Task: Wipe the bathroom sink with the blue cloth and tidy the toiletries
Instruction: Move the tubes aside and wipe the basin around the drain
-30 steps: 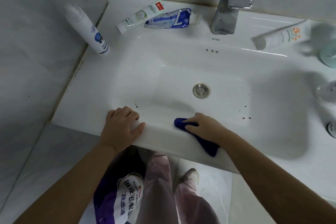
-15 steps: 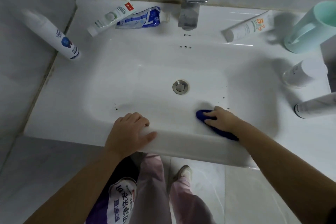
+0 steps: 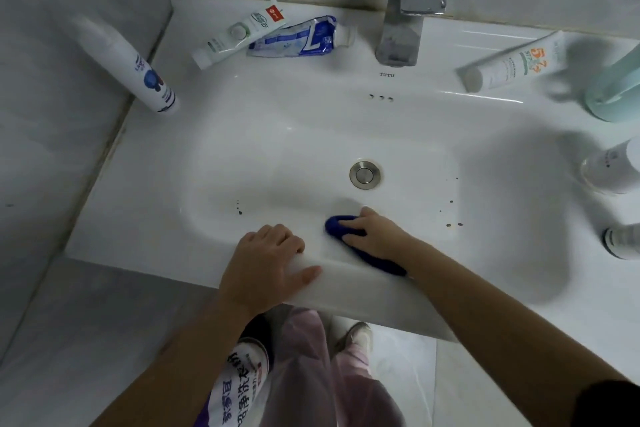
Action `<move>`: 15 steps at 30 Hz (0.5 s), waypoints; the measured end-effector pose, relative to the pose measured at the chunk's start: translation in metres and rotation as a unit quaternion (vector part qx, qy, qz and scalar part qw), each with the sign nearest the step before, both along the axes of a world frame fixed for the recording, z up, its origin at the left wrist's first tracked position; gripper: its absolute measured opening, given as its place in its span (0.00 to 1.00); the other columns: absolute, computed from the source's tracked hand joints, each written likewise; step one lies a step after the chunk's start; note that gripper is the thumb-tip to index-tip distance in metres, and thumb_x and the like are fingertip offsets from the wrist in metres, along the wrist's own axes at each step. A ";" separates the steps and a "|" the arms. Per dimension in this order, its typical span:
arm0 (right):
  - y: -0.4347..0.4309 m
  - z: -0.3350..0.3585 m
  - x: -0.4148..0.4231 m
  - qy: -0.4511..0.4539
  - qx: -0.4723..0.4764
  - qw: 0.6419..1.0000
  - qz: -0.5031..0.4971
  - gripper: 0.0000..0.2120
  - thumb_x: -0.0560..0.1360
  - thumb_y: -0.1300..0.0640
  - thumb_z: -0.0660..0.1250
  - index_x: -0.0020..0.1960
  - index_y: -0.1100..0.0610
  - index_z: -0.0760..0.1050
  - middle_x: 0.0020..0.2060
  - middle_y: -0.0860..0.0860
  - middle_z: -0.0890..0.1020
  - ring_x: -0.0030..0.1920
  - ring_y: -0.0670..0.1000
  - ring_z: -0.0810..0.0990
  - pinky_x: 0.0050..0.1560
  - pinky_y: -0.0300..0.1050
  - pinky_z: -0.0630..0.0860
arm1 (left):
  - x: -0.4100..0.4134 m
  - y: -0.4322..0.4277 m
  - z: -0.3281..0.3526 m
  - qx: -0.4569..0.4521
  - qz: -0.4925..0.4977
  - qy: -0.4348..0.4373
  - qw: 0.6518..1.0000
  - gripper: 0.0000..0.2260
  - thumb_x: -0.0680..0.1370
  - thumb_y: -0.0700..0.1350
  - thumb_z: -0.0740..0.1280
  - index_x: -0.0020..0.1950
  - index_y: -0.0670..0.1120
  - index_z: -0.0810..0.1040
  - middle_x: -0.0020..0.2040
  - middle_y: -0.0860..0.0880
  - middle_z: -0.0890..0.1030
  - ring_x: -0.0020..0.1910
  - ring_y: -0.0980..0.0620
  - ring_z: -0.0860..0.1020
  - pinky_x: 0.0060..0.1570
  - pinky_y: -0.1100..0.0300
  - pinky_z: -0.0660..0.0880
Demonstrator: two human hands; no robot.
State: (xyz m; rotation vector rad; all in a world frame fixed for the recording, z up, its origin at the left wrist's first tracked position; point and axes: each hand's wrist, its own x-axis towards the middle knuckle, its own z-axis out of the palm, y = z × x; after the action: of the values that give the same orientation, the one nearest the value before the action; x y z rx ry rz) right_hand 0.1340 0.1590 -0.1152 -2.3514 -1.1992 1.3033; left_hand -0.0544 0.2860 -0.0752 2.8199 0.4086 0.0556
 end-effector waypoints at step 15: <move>0.086 0.005 -0.051 0.033 0.031 0.998 0.051 0.19 0.79 0.49 0.57 0.69 0.48 0.67 0.56 0.54 0.69 0.56 0.56 0.72 0.54 0.43 0.65 | -0.073 0.119 0.019 0.130 0.152 -0.011 0.980 0.22 0.72 0.61 0.58 0.55 0.45 0.73 0.54 0.40 0.76 0.55 0.40 0.73 0.53 0.49 0.68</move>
State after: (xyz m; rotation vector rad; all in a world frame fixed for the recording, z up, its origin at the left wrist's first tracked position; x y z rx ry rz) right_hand 0.0827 0.2449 -0.1101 -2.2117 -1.3356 1.3438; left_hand -0.1274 0.4046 -0.0565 2.9784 0.8840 0.2204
